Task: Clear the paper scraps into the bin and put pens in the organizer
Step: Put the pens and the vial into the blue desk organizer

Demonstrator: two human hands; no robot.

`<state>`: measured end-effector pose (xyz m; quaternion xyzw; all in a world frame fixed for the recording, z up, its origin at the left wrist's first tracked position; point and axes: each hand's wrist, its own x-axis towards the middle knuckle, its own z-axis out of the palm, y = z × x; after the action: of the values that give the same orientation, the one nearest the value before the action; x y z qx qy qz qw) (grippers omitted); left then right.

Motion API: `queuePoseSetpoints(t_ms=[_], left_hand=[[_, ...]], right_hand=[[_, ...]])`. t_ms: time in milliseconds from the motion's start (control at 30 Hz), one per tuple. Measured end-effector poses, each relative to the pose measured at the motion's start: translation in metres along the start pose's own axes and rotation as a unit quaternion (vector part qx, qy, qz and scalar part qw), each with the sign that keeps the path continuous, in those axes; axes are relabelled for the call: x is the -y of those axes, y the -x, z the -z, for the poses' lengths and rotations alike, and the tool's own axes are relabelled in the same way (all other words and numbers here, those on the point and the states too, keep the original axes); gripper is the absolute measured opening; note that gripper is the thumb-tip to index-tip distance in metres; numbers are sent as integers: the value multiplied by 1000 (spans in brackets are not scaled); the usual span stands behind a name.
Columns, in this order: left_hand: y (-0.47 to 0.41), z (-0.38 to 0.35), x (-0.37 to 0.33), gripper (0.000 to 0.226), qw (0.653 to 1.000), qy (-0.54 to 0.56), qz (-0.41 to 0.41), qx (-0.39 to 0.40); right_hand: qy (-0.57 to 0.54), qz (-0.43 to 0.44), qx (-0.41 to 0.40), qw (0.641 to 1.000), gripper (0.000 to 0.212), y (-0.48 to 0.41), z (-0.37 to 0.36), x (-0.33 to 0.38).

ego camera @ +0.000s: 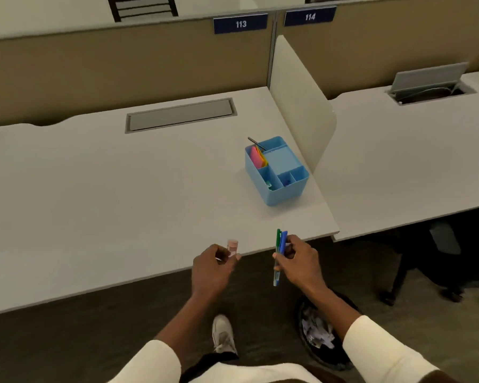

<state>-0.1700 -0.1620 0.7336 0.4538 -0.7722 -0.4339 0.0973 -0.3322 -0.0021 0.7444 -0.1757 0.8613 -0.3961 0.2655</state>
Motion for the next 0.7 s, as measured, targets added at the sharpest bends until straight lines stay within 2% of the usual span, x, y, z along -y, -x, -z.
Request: queuePoseSetpoints(t_ms=[167, 267, 433, 567, 700], left_hand=[[-55, 14, -17, 26, 998, -27, -39, 35], [-76, 14, -27, 26, 997, -38, -36, 48], [-103, -6, -40, 25, 996, -49, -28, 72], [-120, -27, -58, 25, 997, -48, -17, 65], [-130, -44, -77, 26, 998, -31, 14, 44]], right_hand=[[-5, -21, -102, 995, 36, -34, 15, 32], [-62, -37, -162, 984, 33, -53, 37, 48], [-101, -9, -246, 964, 29, -94, 80, 75], [-86, 55, -251, 963, 27, -135, 100, 90], [-70, 97, -200, 972, 23, -167, 103, 94]])
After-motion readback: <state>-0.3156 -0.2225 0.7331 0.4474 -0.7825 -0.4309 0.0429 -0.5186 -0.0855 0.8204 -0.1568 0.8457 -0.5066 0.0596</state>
